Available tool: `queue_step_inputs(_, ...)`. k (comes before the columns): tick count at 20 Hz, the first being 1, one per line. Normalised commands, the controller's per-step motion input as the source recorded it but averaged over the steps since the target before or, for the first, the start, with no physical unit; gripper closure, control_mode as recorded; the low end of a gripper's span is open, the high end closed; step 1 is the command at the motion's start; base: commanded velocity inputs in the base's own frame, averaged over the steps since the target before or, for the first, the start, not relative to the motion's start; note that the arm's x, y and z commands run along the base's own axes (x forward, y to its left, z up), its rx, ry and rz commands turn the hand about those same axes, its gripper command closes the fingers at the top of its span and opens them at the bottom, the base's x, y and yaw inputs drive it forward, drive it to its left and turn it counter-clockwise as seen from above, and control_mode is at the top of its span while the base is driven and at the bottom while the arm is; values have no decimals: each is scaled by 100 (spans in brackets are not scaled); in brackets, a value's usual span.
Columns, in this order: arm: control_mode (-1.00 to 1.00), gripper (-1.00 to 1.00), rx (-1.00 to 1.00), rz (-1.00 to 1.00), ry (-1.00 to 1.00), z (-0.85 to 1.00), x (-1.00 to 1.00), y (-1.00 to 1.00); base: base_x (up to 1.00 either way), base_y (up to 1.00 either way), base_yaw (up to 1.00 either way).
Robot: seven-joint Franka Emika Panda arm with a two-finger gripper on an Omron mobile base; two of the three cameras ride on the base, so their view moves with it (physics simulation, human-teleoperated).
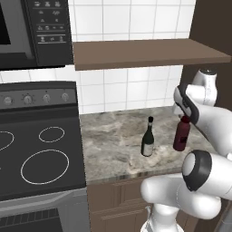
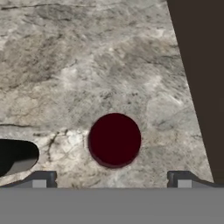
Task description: There is a wine glass and glass cup on the dining counter. Place the wine bottle next to the wine glass and the juice bottle next to the glass cup.
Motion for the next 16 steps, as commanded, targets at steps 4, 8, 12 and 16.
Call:
queue_step_inputs(4,-100,-100,0,-4,0,-14,17,0,0,0,0)
queue_step_inputs(8,-100,-100,0,-4,0,-16,15,0,0,0,0)
queue_step_inputs(12,-100,-100,0,-4,0,-13,5,-12,0,0,0)
queue_step_inputs(16,-100,-100,0,-6,0,-11,0,-21,0,0,0)
